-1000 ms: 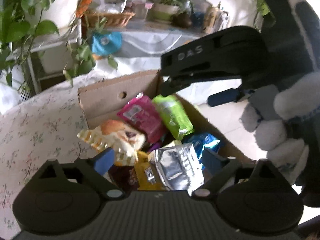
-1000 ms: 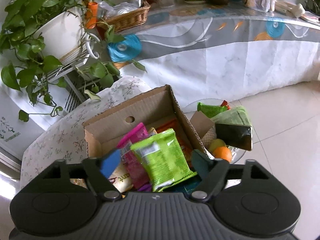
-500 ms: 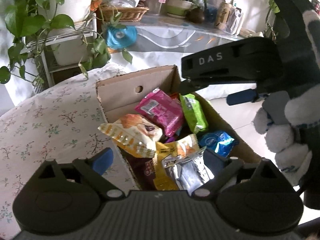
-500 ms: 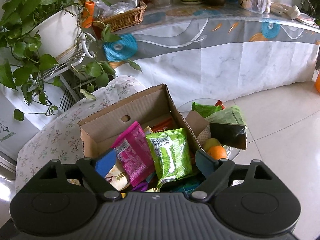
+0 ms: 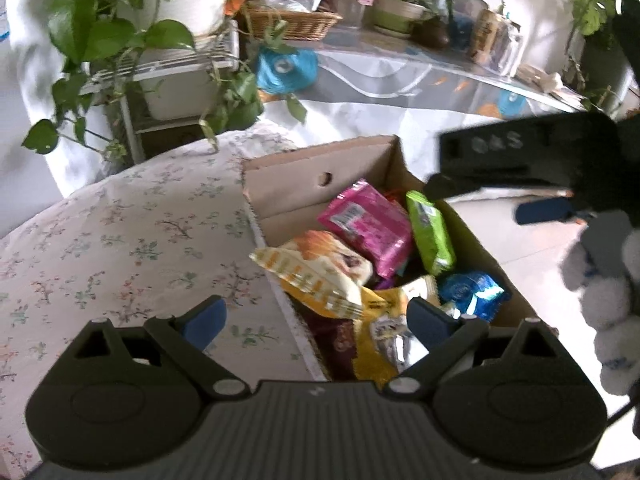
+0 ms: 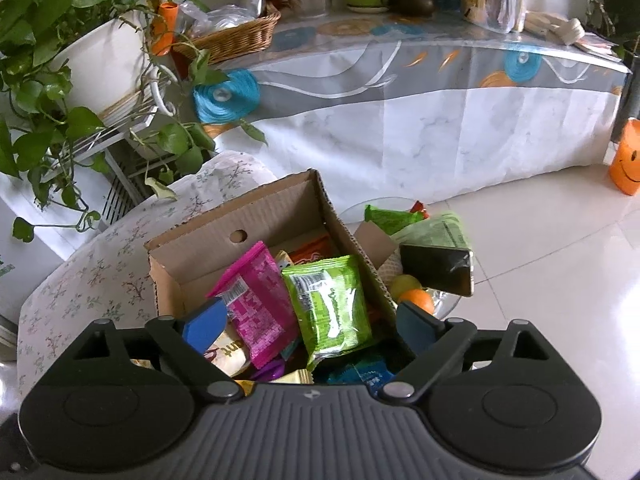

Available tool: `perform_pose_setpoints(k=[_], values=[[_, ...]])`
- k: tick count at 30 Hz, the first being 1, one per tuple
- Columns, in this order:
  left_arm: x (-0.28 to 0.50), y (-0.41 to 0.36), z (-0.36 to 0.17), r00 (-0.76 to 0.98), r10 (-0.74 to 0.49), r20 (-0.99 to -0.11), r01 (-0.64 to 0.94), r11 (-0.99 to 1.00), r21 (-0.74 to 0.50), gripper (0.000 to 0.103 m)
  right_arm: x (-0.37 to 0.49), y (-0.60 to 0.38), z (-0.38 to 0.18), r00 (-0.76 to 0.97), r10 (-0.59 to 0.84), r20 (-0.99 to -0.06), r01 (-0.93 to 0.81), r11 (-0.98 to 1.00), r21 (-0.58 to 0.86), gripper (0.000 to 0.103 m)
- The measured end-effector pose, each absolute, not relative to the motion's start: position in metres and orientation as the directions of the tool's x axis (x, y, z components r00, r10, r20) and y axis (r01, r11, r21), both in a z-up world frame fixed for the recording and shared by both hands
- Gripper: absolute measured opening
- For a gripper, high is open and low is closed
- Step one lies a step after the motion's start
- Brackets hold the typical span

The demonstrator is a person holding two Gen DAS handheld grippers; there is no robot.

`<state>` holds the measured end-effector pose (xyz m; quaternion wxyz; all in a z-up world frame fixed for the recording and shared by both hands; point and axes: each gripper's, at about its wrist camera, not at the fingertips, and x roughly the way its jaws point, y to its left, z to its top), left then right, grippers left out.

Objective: Organize snacks

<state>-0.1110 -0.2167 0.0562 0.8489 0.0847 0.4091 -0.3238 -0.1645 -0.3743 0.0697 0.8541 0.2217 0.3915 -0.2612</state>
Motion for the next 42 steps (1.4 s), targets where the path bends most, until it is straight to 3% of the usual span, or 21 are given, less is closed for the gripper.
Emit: perform_pose_setpoints(k=[20, 38, 42], values=[[-0.082, -0.200, 0.059, 0.474, -0.338, -0.813, 0.486, 0.871, -0.078, 0.102, -0.191, -0.343, 0.066, 0.439, -0.409, -0.800, 0.667, 0.744, -0.014, 0.101], [-0.082, -0.210, 0.056, 0.509, -0.271, -0.817, 0.470, 0.882, 0.000, 0.102, -0.191, -0.333, 0.059, 0.412, -0.378, -0.829, 0.635, 0.772, -0.037, 0.103], [-0.085, -0.217, 0.056, 0.540, -0.233, -0.809, 0.474, 0.878, 0.064, 0.102, -0.191, -0.335, 0.058, 0.408, -0.373, -0.833, 0.642, 0.766, -0.029, 0.103]])
